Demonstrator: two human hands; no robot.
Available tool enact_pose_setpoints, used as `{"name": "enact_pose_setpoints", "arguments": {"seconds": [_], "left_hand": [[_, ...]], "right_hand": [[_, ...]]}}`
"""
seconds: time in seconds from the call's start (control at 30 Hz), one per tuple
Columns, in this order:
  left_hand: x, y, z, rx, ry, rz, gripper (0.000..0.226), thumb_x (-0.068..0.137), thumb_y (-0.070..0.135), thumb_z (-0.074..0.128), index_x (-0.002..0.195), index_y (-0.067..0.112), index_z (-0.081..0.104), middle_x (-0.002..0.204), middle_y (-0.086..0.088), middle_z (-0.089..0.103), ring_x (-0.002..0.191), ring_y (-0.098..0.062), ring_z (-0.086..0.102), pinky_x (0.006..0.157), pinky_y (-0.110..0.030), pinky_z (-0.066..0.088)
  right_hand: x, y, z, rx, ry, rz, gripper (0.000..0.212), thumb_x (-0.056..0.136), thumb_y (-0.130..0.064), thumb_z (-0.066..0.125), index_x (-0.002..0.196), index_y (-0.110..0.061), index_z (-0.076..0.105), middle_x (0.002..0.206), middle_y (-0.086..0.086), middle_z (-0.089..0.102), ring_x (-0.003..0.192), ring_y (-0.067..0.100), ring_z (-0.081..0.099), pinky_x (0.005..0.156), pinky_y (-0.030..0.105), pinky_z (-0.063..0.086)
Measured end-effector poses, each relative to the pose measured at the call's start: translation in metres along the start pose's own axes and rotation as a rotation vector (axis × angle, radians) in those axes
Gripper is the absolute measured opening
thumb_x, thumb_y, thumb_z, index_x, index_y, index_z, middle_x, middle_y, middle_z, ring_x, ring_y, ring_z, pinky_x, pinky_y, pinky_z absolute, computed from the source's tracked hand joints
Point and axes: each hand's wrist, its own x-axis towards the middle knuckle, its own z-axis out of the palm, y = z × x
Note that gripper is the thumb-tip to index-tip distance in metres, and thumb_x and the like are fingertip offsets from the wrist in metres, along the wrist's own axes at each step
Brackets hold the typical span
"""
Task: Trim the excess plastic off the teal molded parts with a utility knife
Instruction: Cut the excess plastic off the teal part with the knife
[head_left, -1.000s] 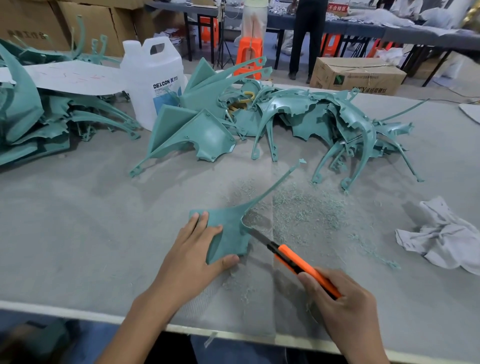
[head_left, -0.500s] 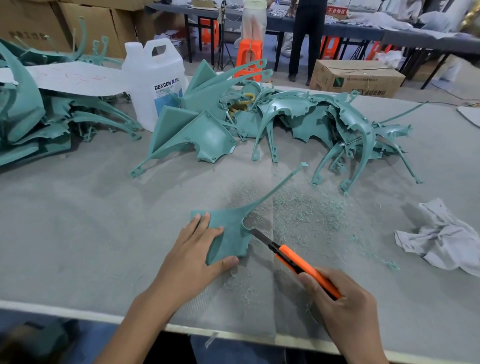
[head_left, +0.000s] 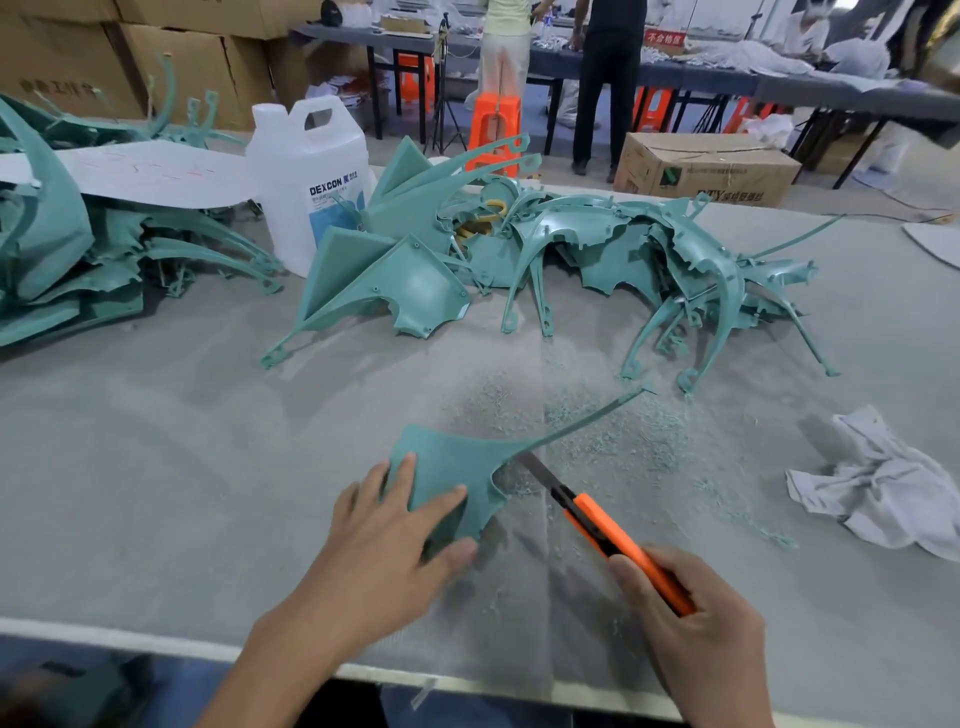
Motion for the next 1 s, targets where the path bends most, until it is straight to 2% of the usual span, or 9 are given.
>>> {"name": "enact_pose_setpoints", "arguments": {"seconds": [0.07,0.17,0.23,0.33,0.47,0.57,0.67,0.83,1.0], "left_hand": [[0.0,0.017,0.004,-0.057,0.044,-0.084,0.092,0.068,0.097,0.005,0.143,0.051,0.032,0.167,-0.004,0.007,0.152,-0.028,-0.001,0.12,-0.047,0.008],[0.008,0.023,0.009,-0.086,0.146,-0.071,0.076,0.073,0.089,0.015,0.121,0.042,0.051,0.164,-0.001,0.025,0.152,-0.025,0.01,0.12,-0.042,0.011],[0.015,0.014,0.01,-0.221,0.175,-0.03,0.071,0.07,0.087,0.033,0.118,0.039,0.054,0.161,0.009,0.031,0.151,-0.008,0.006,0.118,-0.026,0.003],[0.02,-0.001,0.01,-0.333,0.177,0.024,0.082,0.065,0.087,0.05,0.126,0.034,0.051,0.151,0.026,0.035,0.133,0.024,-0.012,0.106,-0.004,-0.007],[0.02,-0.003,0.013,-0.344,0.17,0.024,0.064,0.062,0.085,0.054,0.111,0.045,0.045,0.157,0.023,0.03,0.143,0.009,0.001,0.111,-0.013,0.005],[0.02,-0.002,0.012,-0.341,0.18,0.014,0.068,0.061,0.084,0.054,0.114,0.043,0.047,0.156,0.023,0.031,0.142,0.007,0.002,0.108,-0.012,0.003],[0.02,-0.001,0.012,-0.346,0.177,0.008,0.072,0.06,0.084,0.053,0.117,0.041,0.048,0.156,0.023,0.031,0.142,0.006,0.003,0.113,-0.019,0.008],[0.019,0.0,0.014,-0.364,0.172,-0.006,0.064,0.06,0.086,0.052,0.11,0.046,0.044,0.158,0.023,0.029,0.144,0.005,0.003,0.115,-0.023,0.011],[0.019,-0.001,0.015,-0.368,0.191,0.005,0.061,0.06,0.086,0.052,0.106,0.047,0.043,0.158,0.022,0.03,0.146,0.004,0.003,0.116,-0.022,0.01]], "right_hand": [[0.0,0.0,0.001,-0.001,-0.008,0.008,0.015,0.067,-0.049,0.075,0.082,-0.048,0.07,0.068,-0.018,0.067,0.059,-0.004,0.062,0.057,0.001,0.039],[0.0,0.005,0.0,-0.047,-0.025,0.016,0.018,0.067,-0.038,0.085,0.074,-0.046,0.07,0.065,-0.015,0.066,0.059,0.001,0.062,0.057,0.005,0.041],[-0.001,0.006,0.0,-0.072,-0.05,0.011,0.025,0.067,-0.03,0.09,0.075,-0.045,0.071,0.063,-0.015,0.067,0.057,0.002,0.062,0.057,0.007,0.043],[0.0,0.001,0.0,-0.05,-0.084,-0.017,0.022,0.067,-0.029,0.088,0.077,-0.043,0.074,0.063,-0.014,0.068,0.055,0.003,0.063,0.055,0.01,0.044],[-0.002,0.002,-0.002,-0.068,-0.107,-0.021,0.022,0.066,-0.031,0.089,0.077,-0.043,0.074,0.062,-0.011,0.067,0.053,0.007,0.061,0.054,0.02,0.047],[-0.004,0.004,0.0,-0.079,-0.124,0.021,0.024,0.067,-0.033,0.088,0.083,-0.044,0.074,0.061,-0.01,0.067,0.053,0.009,0.063,0.056,0.025,0.051],[0.001,0.004,0.0,-0.073,-0.069,0.035,0.016,0.069,-0.033,0.088,0.072,-0.04,0.074,0.058,-0.012,0.066,0.052,0.006,0.062,0.054,0.015,0.047],[-0.002,-0.003,-0.004,-0.011,-0.057,0.019,0.011,0.067,-0.046,0.08,0.072,-0.039,0.073,0.059,-0.013,0.066,0.052,0.005,0.06,0.052,0.009,0.043],[-0.003,0.003,0.0,-0.053,-0.125,0.037,0.024,0.065,-0.053,0.081,0.087,-0.048,0.072,0.062,-0.011,0.068,0.054,0.008,0.063,0.056,0.023,0.051]]}}
